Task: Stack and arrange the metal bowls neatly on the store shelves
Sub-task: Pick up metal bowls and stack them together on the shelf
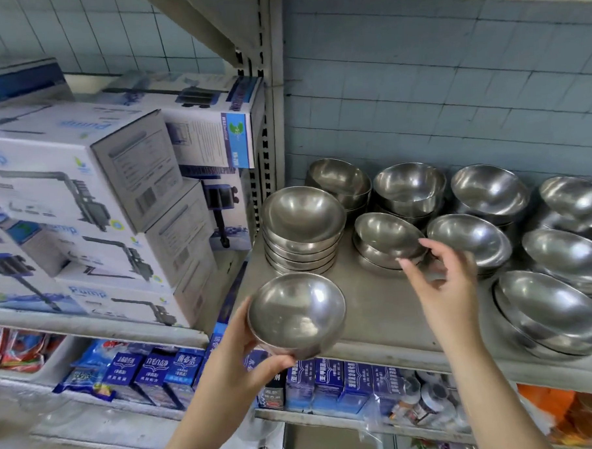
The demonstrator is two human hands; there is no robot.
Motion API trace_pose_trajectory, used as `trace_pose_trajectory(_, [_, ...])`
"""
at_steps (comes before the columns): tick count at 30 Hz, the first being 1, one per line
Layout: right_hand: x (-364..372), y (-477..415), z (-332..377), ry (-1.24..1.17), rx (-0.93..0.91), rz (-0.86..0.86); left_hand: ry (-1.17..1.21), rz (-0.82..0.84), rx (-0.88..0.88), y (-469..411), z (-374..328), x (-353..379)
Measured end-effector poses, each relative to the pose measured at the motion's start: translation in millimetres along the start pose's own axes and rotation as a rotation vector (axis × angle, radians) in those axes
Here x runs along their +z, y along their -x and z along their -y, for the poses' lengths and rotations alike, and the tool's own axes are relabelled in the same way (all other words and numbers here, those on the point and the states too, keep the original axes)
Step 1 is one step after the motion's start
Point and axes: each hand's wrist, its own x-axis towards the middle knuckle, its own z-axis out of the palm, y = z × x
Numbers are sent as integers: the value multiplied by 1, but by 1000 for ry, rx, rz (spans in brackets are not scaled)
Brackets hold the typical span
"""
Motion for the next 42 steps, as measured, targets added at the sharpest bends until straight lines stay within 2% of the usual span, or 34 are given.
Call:
trace_pose_trajectory(4, [-7,-18,-5,122,-120,208,-109,130,17,-15,1,25])
trace_pose_trajectory(10, [-14,-31,-1,60,-153,246,-233,270,-12,-45,1,50])
trace_pose_trajectory(15, [-35,-24,13,-7,-292,218,-356,258,-12,-61,1,61])
trace_pose_trajectory(22, [-51,24,22,36,-367,414,-431,208,-22,-61,2,60])
trace_pose_trajectory(38, [-44,41,28,131,-286,462,-474,242,3,-61,1,57])
trace_pose_trajectory(42, [-52,32,26,73,-260,546,-494,227,2,-61,2,57])
